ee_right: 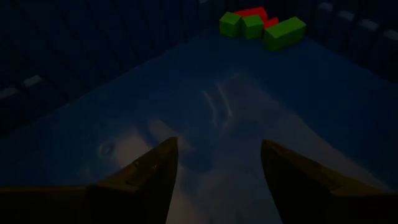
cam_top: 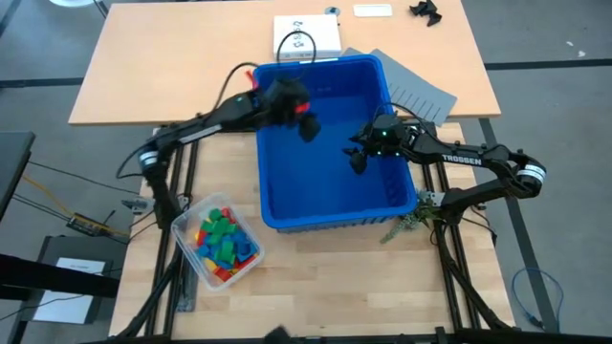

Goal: Sort Items/Unsort Items

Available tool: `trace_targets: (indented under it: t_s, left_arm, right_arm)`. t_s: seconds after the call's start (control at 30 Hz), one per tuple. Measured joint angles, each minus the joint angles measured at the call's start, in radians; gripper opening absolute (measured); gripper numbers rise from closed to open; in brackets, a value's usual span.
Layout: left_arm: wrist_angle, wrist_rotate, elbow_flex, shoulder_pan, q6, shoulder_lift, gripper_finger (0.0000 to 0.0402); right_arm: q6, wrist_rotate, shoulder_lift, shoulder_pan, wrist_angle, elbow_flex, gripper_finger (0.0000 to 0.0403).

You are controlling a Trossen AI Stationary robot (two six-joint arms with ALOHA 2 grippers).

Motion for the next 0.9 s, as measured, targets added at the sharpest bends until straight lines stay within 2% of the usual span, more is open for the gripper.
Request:
trace_targets:
  t_s: [0.2,0.33,0.6,0.9]
  left_arm:
    - [0.018,0.046,0.171,0.088,-0.037,0.174,0.0295]
    - [0.039,0.024,0.189,0.127,-0.107,0.261,0.0315]
    - [0.05,-0.048,0.191,0.193,-0.161,0.411,0.0291]
    - [0.139,-0.031,0.191,0.248,-0.151,0.525,0.0265]
  right_arm:
    - [0.021,0.0,0.0,0.0,-0.001,0.0,0.0229]
    - [0.024,0.0,0.0,0.0,-0.001,0.0,0.0229]
    - [0.024,0.0,0.0,0.0,0.0,0.0,0.0229]
    - [0.025,0.0,0.0,0.0,0.001,0.0,0.0229]
